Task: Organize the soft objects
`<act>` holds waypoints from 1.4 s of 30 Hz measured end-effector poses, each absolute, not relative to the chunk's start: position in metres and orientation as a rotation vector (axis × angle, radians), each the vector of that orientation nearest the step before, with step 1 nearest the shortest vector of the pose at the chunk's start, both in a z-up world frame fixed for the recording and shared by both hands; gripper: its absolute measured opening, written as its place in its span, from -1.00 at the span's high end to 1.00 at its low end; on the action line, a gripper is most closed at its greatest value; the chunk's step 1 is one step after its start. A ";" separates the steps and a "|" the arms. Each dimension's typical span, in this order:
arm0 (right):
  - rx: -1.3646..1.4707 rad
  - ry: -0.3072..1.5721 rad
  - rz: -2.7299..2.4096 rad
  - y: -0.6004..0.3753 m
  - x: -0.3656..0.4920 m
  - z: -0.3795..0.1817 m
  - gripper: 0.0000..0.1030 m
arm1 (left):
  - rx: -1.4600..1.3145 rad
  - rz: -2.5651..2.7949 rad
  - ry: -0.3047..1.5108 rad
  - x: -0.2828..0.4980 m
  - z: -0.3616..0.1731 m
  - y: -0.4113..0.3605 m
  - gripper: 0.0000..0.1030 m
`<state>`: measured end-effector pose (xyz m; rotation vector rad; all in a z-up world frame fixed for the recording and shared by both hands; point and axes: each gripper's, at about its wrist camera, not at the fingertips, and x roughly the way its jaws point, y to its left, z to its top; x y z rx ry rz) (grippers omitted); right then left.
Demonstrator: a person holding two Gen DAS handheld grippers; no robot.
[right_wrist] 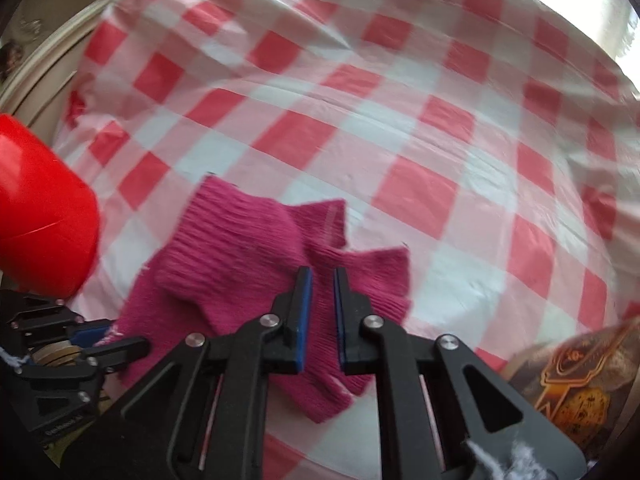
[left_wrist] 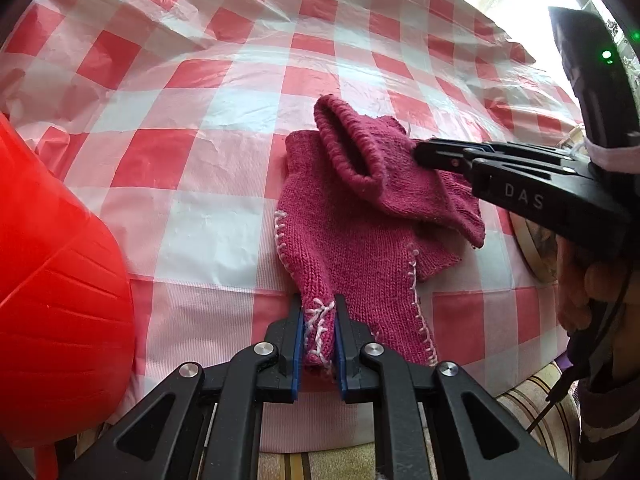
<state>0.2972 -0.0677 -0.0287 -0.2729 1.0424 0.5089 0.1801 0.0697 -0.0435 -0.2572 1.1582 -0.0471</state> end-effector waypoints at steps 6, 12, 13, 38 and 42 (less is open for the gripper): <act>-0.293 0.969 0.631 -0.057 0.279 -0.013 -0.22 | -0.295 -0.013 1.154 0.180 -0.039 0.078 0.41; -0.380 0.894 0.708 -0.033 0.262 -0.012 -0.53 | -0.235 0.031 1.121 0.184 -0.024 0.079 0.39; -0.390 0.902 0.701 -0.033 0.264 -0.016 -0.53 | -0.207 0.041 1.116 0.185 -0.022 0.078 0.39; -0.077 1.031 0.624 -0.087 0.299 -0.018 0.56 | -0.313 -0.057 1.058 0.230 -0.013 0.087 0.18; -0.037 1.045 0.618 -0.091 0.300 -0.019 0.56 | -0.325 -0.142 1.054 0.261 -0.021 0.076 0.18</act>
